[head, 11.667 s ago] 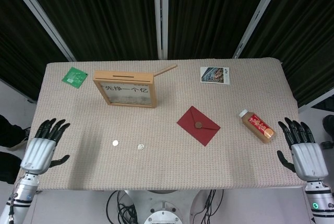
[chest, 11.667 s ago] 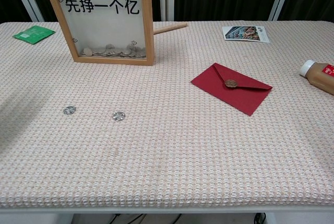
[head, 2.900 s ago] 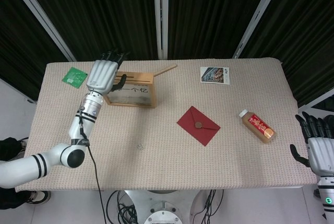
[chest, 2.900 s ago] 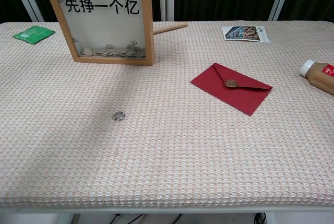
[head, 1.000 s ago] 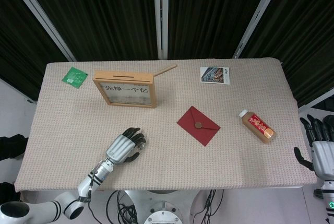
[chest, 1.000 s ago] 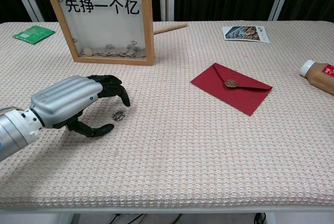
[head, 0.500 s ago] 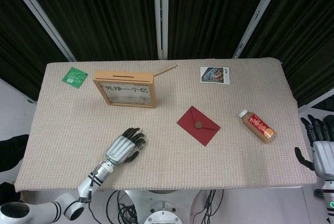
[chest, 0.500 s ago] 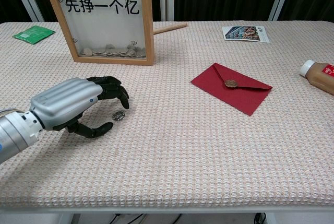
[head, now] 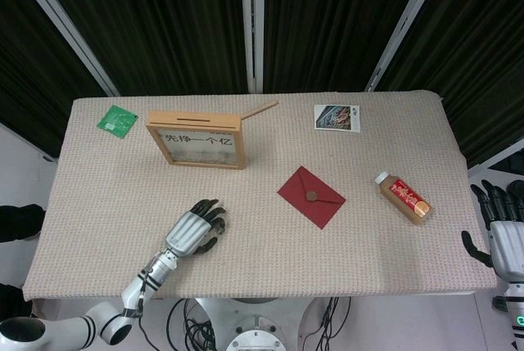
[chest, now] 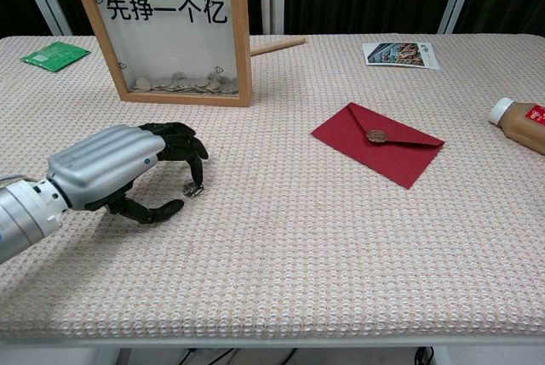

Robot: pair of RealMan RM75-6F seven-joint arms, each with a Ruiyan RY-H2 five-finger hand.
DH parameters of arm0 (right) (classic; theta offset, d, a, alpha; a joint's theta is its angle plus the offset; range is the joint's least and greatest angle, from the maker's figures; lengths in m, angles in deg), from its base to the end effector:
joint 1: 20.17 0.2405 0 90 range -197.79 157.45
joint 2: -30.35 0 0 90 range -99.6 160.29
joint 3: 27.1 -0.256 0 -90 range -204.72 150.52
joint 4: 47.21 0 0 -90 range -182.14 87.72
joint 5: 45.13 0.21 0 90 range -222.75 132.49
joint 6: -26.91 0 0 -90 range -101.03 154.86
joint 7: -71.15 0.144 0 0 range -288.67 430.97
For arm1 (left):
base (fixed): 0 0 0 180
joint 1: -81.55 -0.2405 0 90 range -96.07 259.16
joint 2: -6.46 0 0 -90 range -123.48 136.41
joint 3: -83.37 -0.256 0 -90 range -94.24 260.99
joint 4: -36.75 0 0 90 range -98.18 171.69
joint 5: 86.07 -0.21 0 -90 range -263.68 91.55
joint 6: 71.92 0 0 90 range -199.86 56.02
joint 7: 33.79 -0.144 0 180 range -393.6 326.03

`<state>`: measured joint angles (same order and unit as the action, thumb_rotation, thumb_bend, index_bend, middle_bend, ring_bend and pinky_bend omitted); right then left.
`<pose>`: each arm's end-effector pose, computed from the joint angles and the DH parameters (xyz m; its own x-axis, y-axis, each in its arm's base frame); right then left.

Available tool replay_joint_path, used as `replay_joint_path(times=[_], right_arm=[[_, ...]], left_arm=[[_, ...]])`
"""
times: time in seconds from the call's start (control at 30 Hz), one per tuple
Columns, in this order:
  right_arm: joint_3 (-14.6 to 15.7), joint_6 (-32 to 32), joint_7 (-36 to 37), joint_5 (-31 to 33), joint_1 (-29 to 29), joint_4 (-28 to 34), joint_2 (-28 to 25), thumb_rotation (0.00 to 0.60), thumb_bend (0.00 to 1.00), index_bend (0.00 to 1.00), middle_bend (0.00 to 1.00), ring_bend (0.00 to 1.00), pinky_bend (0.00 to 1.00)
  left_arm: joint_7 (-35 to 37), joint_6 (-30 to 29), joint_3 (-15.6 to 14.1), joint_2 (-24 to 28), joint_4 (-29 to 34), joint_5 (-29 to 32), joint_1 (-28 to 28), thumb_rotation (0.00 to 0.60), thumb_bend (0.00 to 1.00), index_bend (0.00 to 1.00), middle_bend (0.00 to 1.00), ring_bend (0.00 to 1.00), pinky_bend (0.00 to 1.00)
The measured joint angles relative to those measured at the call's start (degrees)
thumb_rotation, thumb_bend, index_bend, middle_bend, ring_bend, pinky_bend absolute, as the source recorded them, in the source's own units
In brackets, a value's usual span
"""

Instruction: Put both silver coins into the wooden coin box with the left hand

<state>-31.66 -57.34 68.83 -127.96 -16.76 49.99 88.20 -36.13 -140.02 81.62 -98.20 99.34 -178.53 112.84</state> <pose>-0.3112 -0.1784 0.1910 0.4479 0.0013 0.8941 -0.8925 0.0606 0.4470 -0.1902 0.2633 -0.0866 0.4297 0.2008 0.8804 0.7859 -0.5632 -0.2552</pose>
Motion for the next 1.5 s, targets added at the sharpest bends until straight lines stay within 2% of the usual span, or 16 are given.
replay_joint_path(times=[0.8,1.1,1.5], right_arm=[[-0.12,0.2,0.67,0.34,-0.05,-0.36,-0.25,0.6,0.33,0.0,0.0,0.0,0.0],[-0.05,0.17,0.96,0.24,-0.13,-0.47,-0.28,0.6,0.33,0.0,0.0,0.0,0.0],[-0.05,0.33,1.08,0.28,-0.09,-0.51,-0.32,0.6,0.33,0.0,0.0,0.0,0.0]], left_arm=[[0.06,1.13,0.24,-0.8,-1.11,0.21,0.51,0.6,0.26,0.39,0.2,0.07,0.15],[-0.5,1.44,1.22,-1.87,-2.56,0.45,1.29,0.6,0.26,0.4,0.21,0.07,0.15],[0.4,-1.79,2.03,-3.91,-5.69,-0.16,1.2,0.6,0.27,0.42,0.26,0.1,0.17]])
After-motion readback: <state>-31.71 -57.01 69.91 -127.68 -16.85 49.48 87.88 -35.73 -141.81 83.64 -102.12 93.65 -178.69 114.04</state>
